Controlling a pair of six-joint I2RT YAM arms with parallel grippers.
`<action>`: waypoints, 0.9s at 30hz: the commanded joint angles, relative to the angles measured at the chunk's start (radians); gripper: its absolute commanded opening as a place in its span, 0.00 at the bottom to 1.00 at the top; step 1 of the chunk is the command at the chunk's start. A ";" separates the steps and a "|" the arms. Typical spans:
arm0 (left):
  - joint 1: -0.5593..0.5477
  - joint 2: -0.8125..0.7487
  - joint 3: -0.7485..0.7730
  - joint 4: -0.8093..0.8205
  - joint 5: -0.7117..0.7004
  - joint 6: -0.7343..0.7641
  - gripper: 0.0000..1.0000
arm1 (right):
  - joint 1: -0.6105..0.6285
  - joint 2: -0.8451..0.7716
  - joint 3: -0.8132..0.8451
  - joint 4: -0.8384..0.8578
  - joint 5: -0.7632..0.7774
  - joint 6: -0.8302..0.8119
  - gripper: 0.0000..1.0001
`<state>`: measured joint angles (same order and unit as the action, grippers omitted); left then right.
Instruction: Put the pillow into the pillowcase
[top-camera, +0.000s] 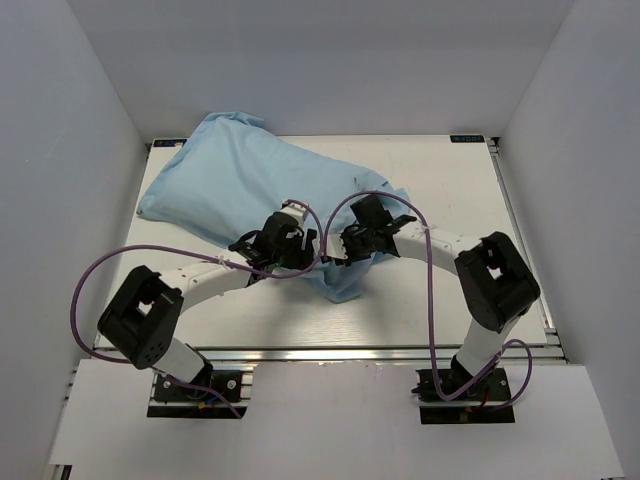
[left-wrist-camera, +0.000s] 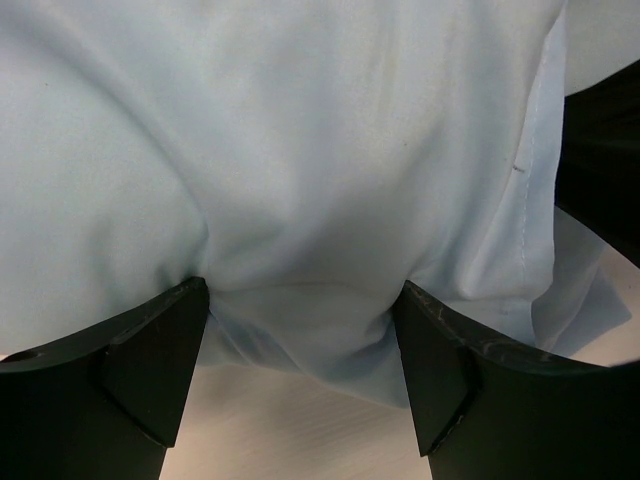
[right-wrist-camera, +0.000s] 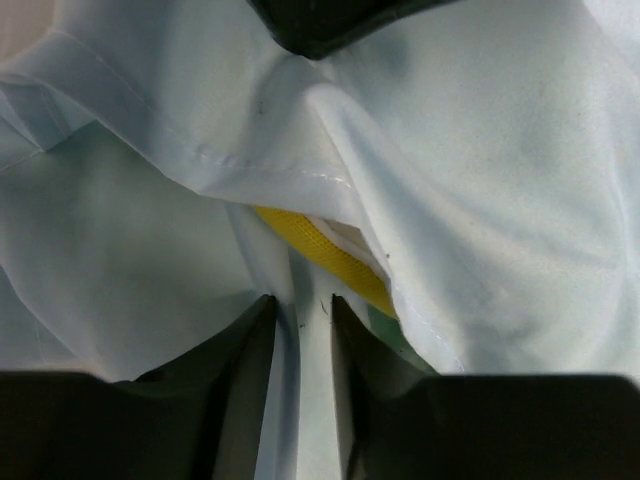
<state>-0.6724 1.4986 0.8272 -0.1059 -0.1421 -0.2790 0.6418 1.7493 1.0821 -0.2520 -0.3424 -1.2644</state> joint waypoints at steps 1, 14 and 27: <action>-0.003 -0.074 -0.013 0.009 0.016 0.015 0.85 | -0.045 0.009 -0.019 -0.065 0.103 0.039 0.31; 0.034 -0.089 -0.046 0.067 0.064 -0.031 0.84 | -0.097 -0.138 -0.119 -0.092 -0.013 0.100 0.13; 0.037 -0.021 0.001 0.072 0.119 -0.045 0.84 | -0.090 -0.431 -0.088 -0.158 -0.263 0.209 0.00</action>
<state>-0.6422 1.4590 0.7956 -0.0326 -0.0601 -0.3126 0.5453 1.4189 0.9607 -0.3798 -0.4866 -1.0988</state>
